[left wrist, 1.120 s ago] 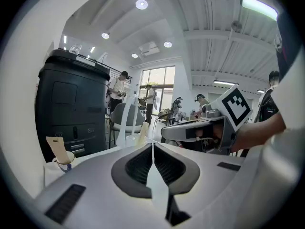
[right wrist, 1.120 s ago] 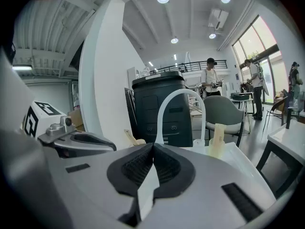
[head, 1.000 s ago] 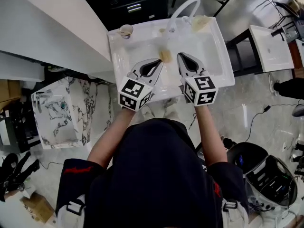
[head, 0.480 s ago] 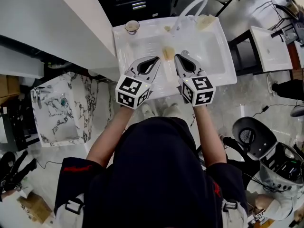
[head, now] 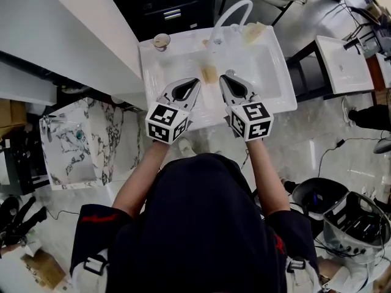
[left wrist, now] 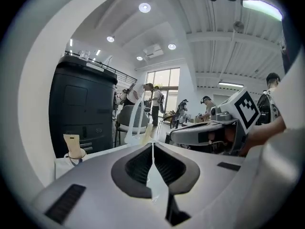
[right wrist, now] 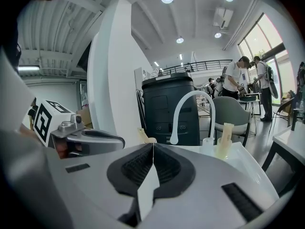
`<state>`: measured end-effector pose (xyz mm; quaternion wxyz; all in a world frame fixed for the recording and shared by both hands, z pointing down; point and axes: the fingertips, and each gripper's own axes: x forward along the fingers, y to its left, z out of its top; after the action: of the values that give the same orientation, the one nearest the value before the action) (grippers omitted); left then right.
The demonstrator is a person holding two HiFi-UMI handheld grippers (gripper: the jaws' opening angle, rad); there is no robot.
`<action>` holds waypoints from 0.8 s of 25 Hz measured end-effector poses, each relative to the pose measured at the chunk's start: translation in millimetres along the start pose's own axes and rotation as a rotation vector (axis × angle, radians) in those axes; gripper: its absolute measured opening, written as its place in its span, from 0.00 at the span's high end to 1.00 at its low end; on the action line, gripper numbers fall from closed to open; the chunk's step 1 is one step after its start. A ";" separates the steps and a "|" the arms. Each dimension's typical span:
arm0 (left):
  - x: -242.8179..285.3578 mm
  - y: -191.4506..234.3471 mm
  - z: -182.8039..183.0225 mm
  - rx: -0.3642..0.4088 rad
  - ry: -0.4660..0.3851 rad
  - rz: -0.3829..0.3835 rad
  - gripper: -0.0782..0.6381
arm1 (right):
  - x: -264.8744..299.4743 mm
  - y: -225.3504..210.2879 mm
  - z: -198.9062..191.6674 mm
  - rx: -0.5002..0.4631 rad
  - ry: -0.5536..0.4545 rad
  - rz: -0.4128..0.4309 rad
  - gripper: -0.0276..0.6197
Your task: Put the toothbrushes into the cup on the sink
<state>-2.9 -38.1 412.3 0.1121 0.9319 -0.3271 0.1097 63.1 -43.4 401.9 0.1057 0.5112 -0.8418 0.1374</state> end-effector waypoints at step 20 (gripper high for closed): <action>2.1 -58.1 13.7 -0.007 -0.046 0.076 0.86 | -56.2 -10.7 -2.0 -0.021 -0.026 0.078 0.90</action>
<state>37.3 1.0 391.8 0.1036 0.9207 -0.3649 0.0913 98.3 -0.6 387.2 0.0948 0.4786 -0.8638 0.1257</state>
